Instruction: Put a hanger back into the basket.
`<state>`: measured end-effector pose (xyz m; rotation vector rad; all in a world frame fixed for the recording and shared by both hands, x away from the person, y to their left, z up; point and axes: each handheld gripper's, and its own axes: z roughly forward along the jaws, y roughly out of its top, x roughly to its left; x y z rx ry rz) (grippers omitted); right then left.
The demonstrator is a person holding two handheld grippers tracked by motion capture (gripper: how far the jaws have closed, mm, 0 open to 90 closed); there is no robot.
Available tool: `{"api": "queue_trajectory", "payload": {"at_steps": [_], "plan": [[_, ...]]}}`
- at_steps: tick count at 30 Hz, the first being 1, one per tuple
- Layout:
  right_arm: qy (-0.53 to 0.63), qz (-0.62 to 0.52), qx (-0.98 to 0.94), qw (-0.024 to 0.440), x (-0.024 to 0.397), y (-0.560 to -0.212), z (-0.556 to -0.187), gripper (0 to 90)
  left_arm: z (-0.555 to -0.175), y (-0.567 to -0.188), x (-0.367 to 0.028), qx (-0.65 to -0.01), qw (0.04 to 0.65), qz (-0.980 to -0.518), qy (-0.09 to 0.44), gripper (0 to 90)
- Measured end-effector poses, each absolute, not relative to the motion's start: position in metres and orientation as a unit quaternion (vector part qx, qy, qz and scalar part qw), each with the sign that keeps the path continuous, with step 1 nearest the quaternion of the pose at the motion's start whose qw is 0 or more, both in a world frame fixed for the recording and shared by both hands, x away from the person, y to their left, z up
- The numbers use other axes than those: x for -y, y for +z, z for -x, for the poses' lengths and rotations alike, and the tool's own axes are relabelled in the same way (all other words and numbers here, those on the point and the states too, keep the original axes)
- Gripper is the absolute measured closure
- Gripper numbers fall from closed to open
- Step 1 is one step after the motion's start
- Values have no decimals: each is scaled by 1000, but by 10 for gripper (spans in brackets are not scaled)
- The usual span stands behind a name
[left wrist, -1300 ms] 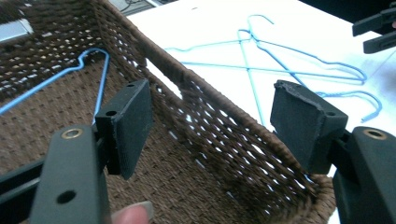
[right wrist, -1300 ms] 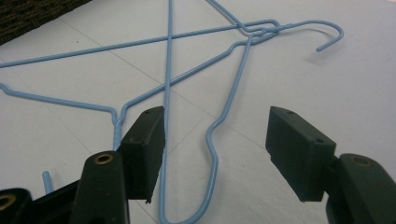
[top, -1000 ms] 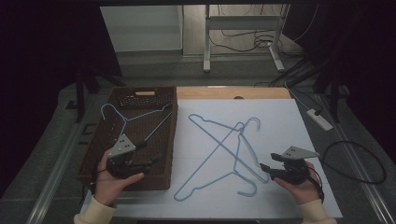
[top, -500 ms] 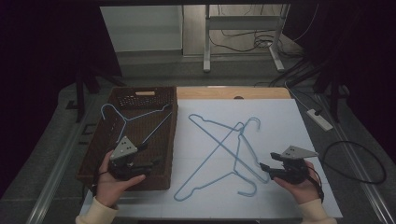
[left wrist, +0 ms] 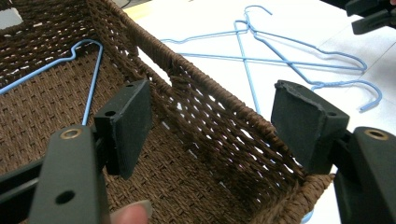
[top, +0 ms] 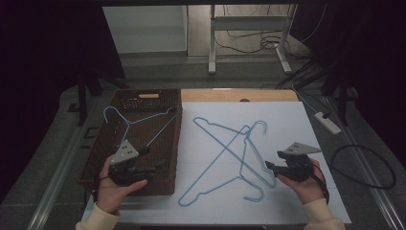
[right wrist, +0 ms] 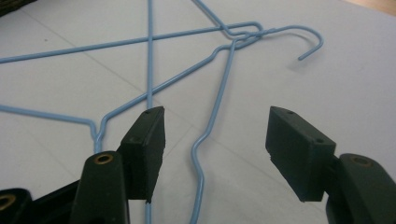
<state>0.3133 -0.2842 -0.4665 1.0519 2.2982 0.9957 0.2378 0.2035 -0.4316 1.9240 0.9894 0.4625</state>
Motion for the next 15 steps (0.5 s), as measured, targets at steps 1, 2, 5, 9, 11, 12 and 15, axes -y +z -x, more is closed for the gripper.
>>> {"api": "queue_trajectory", "payload": {"at_steps": [1, 2, 5, 9, 11, 12, 15], "plan": [[353, -375, -830, 213, 280, -463, -317, 377, -237, -431, -203, -398, 448, -779, 186, 292], [353, -375, -830, 213, 280, -463, -317, 377, -237, -431, -203, -398, 448, -779, 186, 292], [342, -364, -839, 216, 273, -459, -327, 383, -237, -432, -202, -395, 448, -780, 185, 292], [329, -359, -847, 214, 268, -459, -334, 386, -237, -433, -201, -394, 446, -782, 183, 292], [320, -354, -853, 212, 265, -458, -339, 393, -237, -433, -200, -394, 446, -783, 183, 292], [317, -350, -856, 212, 264, -458, -341, 406, -237, -434, -200, -393, 446, -783, 183, 292], [310, -344, -862, 208, 261, -456, -349, 468, -236, -434, -200, -392, 445, -784, 182, 292]]}}
